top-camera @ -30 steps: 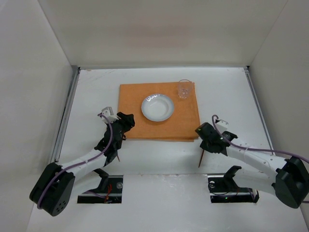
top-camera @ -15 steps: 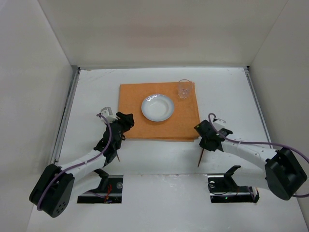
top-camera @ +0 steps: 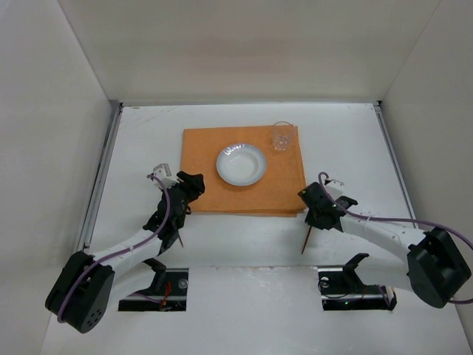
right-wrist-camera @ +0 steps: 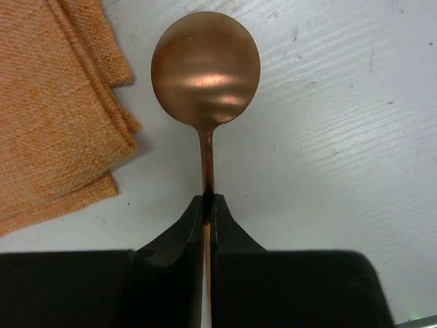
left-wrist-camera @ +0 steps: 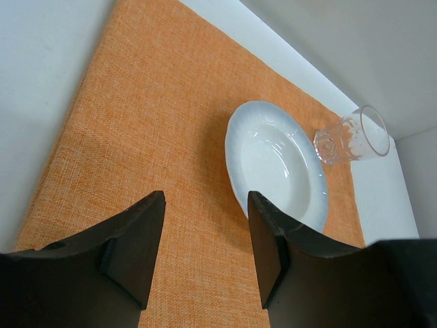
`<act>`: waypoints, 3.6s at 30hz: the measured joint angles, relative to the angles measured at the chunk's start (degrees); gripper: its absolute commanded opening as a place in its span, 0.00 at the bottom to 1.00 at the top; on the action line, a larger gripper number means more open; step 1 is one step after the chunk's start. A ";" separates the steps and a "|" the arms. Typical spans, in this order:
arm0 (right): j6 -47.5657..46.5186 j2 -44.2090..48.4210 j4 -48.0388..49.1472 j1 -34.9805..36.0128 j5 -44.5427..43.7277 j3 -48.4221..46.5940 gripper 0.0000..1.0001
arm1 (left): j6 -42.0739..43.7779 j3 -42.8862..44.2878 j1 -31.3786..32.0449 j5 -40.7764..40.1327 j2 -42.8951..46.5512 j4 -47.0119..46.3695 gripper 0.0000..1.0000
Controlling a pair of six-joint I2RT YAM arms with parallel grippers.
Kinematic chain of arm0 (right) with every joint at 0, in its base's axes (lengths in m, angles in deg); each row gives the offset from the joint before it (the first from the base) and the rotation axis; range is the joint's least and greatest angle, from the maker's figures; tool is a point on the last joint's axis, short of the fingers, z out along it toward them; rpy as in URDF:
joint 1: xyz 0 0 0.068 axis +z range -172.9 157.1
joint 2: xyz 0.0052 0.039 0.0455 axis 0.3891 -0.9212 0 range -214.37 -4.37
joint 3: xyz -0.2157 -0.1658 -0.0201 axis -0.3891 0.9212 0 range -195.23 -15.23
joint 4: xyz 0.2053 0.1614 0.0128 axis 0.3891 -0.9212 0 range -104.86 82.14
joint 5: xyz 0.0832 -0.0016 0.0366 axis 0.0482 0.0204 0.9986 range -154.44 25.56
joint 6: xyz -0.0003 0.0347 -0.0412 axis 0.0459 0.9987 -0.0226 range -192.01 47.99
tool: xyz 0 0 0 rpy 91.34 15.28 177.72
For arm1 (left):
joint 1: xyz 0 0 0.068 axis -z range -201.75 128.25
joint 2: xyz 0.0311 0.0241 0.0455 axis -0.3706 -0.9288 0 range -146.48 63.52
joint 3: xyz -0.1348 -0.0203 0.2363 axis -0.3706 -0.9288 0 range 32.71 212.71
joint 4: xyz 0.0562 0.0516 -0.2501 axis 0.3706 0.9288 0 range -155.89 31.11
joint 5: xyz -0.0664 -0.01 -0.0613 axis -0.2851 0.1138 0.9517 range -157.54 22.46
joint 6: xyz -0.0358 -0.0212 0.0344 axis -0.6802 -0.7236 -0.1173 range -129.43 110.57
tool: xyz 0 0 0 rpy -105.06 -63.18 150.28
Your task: Set the dinner table for one person
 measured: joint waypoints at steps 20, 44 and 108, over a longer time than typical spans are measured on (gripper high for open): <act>-28.63 -14.71 6.71 -0.59 3.78 -26.64 0.01 | -0.17 0.00 -0.07 0.20 -0.87 -0.04 0.49; -30.10 -32.83 16.83 -7.37 11.47 -31.89 0.03 | -0.22 0.00 -0.09 0.37 -2.27 -0.07 0.49; -20.92 -4.59 53.00 1.29 8.41 -0.96 0.27 | -15.06 18.23 5.70 -13.60 -2.67 79.17 0.29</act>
